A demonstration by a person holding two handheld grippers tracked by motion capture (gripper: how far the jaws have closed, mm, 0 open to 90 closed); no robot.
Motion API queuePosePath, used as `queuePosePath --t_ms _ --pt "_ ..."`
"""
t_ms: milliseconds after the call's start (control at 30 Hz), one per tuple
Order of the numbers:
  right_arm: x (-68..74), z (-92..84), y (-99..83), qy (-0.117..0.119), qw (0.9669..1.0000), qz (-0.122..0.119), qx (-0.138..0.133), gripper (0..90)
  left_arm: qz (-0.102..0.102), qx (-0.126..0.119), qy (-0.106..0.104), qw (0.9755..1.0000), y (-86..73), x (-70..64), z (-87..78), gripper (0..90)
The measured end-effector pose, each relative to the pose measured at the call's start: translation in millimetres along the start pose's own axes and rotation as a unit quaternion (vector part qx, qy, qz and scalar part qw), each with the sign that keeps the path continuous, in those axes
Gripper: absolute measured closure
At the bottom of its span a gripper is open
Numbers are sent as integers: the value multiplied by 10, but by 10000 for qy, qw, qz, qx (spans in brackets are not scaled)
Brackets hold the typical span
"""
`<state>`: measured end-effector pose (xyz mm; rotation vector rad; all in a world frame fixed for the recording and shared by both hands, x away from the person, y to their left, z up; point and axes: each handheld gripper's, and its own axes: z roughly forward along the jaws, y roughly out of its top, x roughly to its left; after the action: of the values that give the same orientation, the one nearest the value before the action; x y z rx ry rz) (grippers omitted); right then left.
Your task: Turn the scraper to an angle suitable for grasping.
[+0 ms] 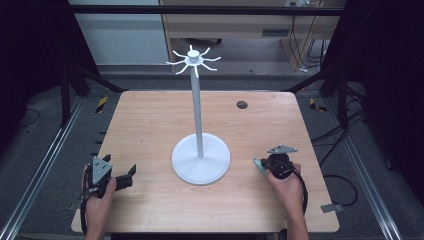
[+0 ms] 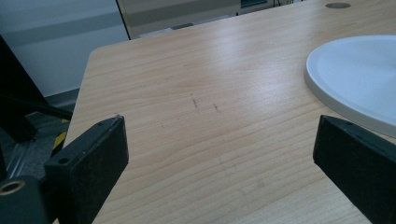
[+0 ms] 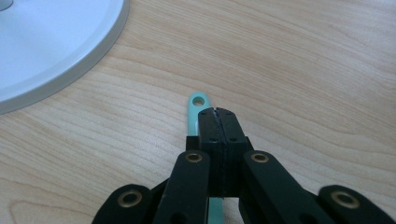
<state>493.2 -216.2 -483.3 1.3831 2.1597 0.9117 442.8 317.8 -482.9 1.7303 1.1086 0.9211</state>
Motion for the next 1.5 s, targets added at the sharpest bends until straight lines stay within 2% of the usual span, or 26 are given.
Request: queuePosePath --t_ms 100,233,300,367,433,633,767,1067,1267,1467,1500 --pt "10 -13 50 -23 10000 -23 36 900 -20 -13 17 10000 -3 7 -10 29" --pt "33 -21 120 -39 9995 -193 261 900 -45 -10 59 10000 -10 20 -20 29" --pt "36 -31 149 -6 9991 -170 379 900 -68 -13 74 9999 -13 41 -31 29" --pt "29 -36 181 -53 9985 -237 488 900 -117 -29 85 9999 -14 59 -40 29" --pt "22 -45 220 16 9979 -213 619 900 -144 -33 84 9999 -17 72 -42 29" --pt "22 -58 306 20 9947 -381 950 874 -215 -20 28 9998 -25 85 -32 29" --pt "30 -71 352 127 9934 -336 1085 828 -217 -21 6 9998 -25 78 -31 29" --pt "82 -32 464 69 9888 -550 1385 719 -237 12 -6 9997 -30 77 -26 29" --pt "104 -19 531 54 9864 -529 1553 663 -224 32 -8 9997 -38 68 -30 29" --pt "141 22 582 86 9828 -650 1726 622 -177 52 -9 9998 -34 56 -27 29" --pt "149 27 583 68 9827 -601 1752 619 -169 58 -8 9998 -34 54 -26 29"
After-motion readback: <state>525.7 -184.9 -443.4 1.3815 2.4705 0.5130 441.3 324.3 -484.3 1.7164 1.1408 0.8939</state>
